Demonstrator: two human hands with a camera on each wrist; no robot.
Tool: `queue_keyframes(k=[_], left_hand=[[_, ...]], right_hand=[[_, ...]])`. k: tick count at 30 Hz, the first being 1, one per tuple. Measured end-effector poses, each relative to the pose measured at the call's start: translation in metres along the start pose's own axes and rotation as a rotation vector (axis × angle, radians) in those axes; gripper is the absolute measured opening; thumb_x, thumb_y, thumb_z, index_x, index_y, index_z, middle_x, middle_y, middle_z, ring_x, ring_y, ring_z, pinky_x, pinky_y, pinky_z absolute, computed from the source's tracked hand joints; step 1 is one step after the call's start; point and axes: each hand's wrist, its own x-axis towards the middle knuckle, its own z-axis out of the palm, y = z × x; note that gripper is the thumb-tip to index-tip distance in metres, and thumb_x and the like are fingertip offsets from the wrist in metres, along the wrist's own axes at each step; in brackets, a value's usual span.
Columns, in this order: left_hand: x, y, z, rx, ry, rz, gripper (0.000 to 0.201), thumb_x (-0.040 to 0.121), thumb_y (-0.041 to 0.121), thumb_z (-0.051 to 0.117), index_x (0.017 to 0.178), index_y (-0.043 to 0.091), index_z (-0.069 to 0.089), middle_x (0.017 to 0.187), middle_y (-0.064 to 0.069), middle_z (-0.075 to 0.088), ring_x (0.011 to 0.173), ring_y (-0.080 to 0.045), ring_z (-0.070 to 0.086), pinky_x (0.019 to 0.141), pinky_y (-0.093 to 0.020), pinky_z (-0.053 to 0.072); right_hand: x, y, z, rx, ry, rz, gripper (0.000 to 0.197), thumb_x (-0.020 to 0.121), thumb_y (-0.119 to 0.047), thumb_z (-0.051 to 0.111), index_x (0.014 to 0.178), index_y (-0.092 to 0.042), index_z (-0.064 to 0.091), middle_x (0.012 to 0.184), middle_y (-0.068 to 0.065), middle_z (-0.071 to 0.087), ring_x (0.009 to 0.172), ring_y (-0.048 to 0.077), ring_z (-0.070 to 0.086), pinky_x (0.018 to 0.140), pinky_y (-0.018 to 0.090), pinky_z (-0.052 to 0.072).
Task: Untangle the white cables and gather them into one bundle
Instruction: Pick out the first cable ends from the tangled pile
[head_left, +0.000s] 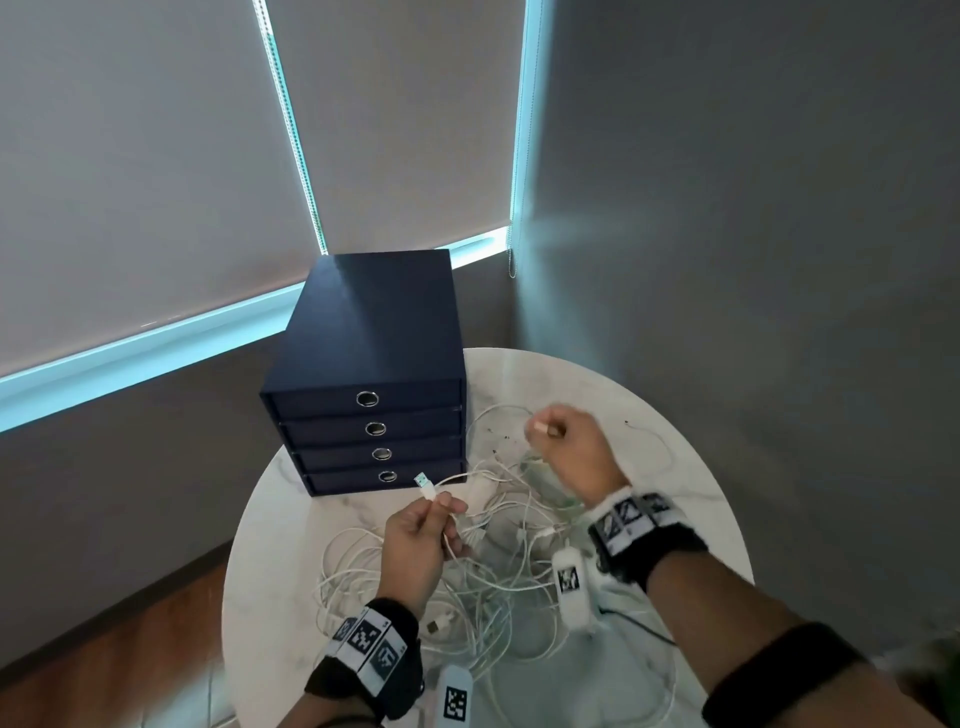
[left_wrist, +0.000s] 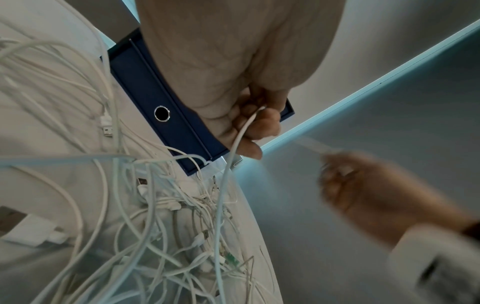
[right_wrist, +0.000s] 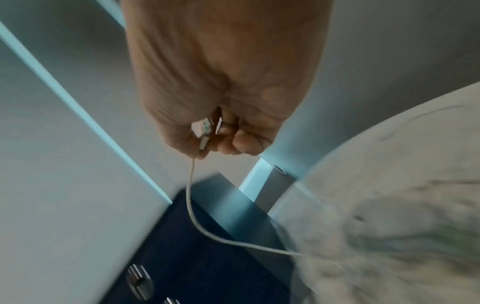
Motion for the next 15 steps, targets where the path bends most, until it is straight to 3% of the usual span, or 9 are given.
queue_keyframes(k=[3,5,8,10,12,15], left_hand=[[0.0,0.002,0.004,0.005,-0.024,0.002,0.031,0.102,0.015,0.052,0.089,-0.008,0.068,0.059,-0.009,0.044,0.048,-0.015,0.05,0.054,-0.033,0.053],[0.001,0.003,0.006,0.003,-0.034,0.006,0.031,0.102,0.016,0.052,0.089,-0.007,0.069,0.061,-0.01,0.045,0.049,-0.016,0.05,0.053,-0.032,0.052],[0.001,0.008,0.008,-0.018,-0.04,0.005,0.031,0.103,0.016,0.051,0.093,-0.008,0.068,0.065,-0.013,0.049,0.051,-0.018,0.053,0.052,-0.03,0.052],[0.0,0.012,0.011,-0.043,-0.055,-0.007,0.029,0.102,0.016,0.051,0.097,-0.008,0.068,0.069,-0.015,0.055,0.053,-0.02,0.058,0.052,-0.03,0.052],[-0.002,0.02,0.015,-0.067,-0.082,-0.028,0.027,0.102,0.015,0.051,0.101,-0.005,0.069,0.077,-0.016,0.065,0.059,-0.021,0.064,0.056,-0.03,0.055],[-0.004,0.031,0.025,-0.106,-0.122,-0.044,0.027,0.103,0.016,0.05,0.107,-0.002,0.068,0.093,-0.016,0.074,0.072,-0.023,0.069,0.065,-0.031,0.057]], right_hand=[[0.024,-0.07,-0.041,0.419,0.2,-0.073,0.018,0.084,-0.006,0.069,0.073,-0.018,0.062,0.071,0.001,0.061,0.067,0.011,0.056,0.056,0.025,0.048],[0.031,-0.111,-0.067,0.643,0.292,-0.173,0.02,0.086,-0.003,0.067,0.076,-0.019,0.059,0.077,0.002,0.062,0.074,0.013,0.06,0.06,0.028,0.051],[0.032,-0.141,-0.085,0.87,0.279,-0.272,0.014,0.091,-0.002,0.058,0.086,-0.015,0.055,0.084,0.009,0.071,0.079,0.023,0.069,0.067,0.032,0.055],[0.027,-0.14,-0.078,0.875,0.174,-0.223,0.013,0.095,-0.005,0.054,0.087,-0.014,0.05,0.074,0.013,0.07,0.062,0.028,0.069,0.06,0.034,0.056],[0.019,-0.123,-0.058,0.702,0.089,-0.162,0.015,0.096,-0.009,0.057,0.084,-0.015,0.05,0.06,0.013,0.065,0.042,0.024,0.057,0.046,0.031,0.05],[0.003,-0.082,-0.018,0.379,-0.033,-0.091,0.015,0.093,-0.013,0.063,0.079,-0.011,0.056,0.053,0.011,0.059,0.035,0.019,0.043,0.038,0.023,0.035]])
